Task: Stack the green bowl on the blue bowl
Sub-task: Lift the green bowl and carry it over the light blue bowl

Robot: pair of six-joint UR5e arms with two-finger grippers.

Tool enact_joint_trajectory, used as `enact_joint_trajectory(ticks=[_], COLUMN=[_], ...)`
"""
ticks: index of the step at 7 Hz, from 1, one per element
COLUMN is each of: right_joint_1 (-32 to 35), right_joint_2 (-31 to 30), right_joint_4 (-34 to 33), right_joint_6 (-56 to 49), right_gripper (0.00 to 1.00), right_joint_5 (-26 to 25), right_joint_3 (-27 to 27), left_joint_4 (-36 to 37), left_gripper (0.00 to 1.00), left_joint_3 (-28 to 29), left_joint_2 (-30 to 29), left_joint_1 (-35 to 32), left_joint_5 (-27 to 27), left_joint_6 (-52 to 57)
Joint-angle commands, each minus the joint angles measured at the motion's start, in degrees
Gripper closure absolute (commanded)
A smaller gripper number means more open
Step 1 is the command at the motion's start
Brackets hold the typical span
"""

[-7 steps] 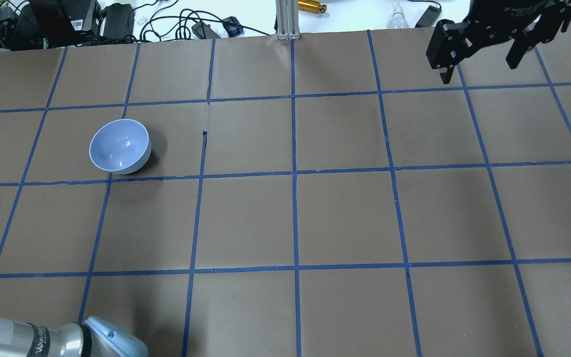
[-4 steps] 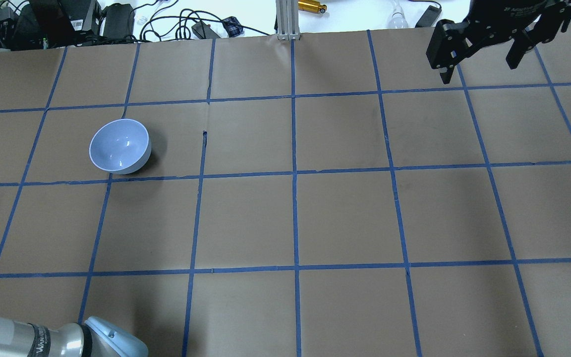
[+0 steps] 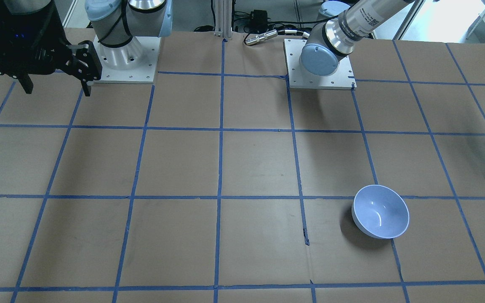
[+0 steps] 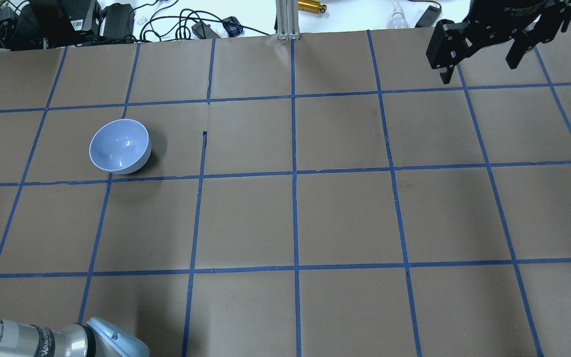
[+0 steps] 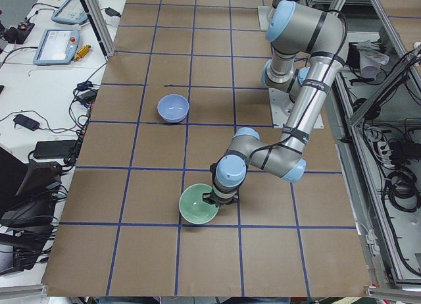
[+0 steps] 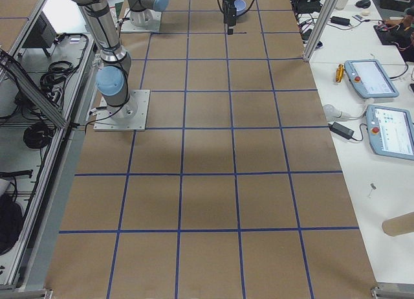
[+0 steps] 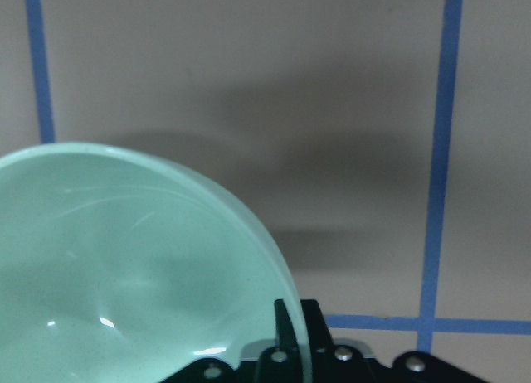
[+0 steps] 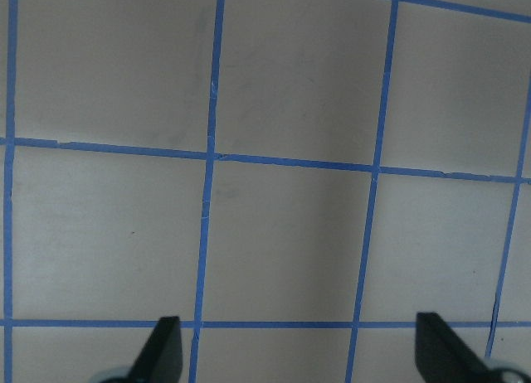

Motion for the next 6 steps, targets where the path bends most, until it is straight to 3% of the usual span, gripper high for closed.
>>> enact_joint_trajectory(ticks=[1,6], right_joint_1=[0.0,0.0], right_joint_2=[0.0,0.0], right_joint_4=[0.0,0.0], right_joint_6=[0.0,0.0], right_gripper=[0.0,0.0], right_joint_5=[0.0,0.0], right_joint_3=[0.0,0.0], left_joint_4=[-4.69,-10.68], left_gripper=[1.0,1.0], left_joint_3=[0.07,-0.54], left_joint_2=[4.96,12.27], left_joint_1=[-7.12,-30.93], left_joint_5=[-3.57,-2.81], left_joint_6=[-0.03,-21.68])
